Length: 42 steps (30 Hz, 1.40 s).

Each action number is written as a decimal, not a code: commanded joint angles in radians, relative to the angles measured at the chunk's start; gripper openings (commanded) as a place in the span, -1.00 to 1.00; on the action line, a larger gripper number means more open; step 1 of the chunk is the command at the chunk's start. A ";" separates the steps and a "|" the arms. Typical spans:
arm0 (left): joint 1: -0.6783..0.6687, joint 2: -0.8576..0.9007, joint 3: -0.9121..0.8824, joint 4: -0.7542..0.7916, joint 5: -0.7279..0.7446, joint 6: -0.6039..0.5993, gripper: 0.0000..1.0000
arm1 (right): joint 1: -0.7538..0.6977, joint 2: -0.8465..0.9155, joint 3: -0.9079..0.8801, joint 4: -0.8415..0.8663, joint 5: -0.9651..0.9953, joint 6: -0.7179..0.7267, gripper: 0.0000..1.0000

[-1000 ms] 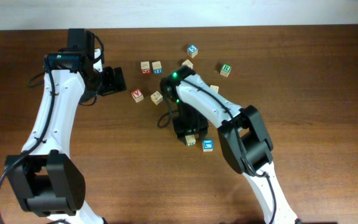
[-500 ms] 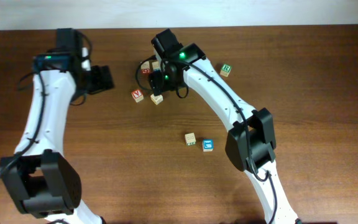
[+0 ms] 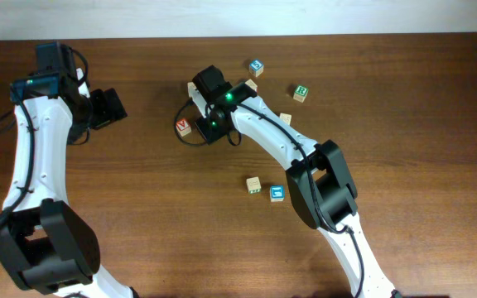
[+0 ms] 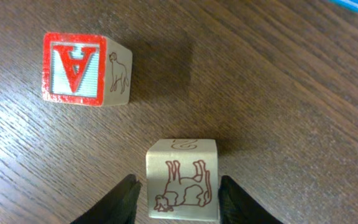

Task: Rotate 3 blocks

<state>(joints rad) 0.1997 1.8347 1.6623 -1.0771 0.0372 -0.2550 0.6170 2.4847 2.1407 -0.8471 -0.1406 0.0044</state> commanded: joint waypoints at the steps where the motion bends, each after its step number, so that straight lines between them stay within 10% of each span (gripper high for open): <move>1: 0.001 0.005 0.012 -0.009 0.011 -0.010 0.95 | -0.001 0.011 -0.006 0.000 -0.006 0.066 -0.35; 26: -0.017 0.005 0.012 -0.034 0.012 -0.010 0.94 | 0.109 -0.082 -0.093 -0.599 -0.006 0.470 -0.54; 31: -0.017 0.005 0.012 -0.035 0.012 -0.010 0.94 | 0.099 -0.083 -0.085 -0.606 -0.006 0.469 -0.14; 42: -0.073 0.005 0.012 -0.043 0.053 -0.010 0.67 | -0.026 -0.129 0.498 -0.852 -0.018 0.343 -0.15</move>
<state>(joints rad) 0.1741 1.8347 1.6623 -1.1149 0.0647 -0.2573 0.6212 2.4161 2.5145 -1.6924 -0.1486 0.4065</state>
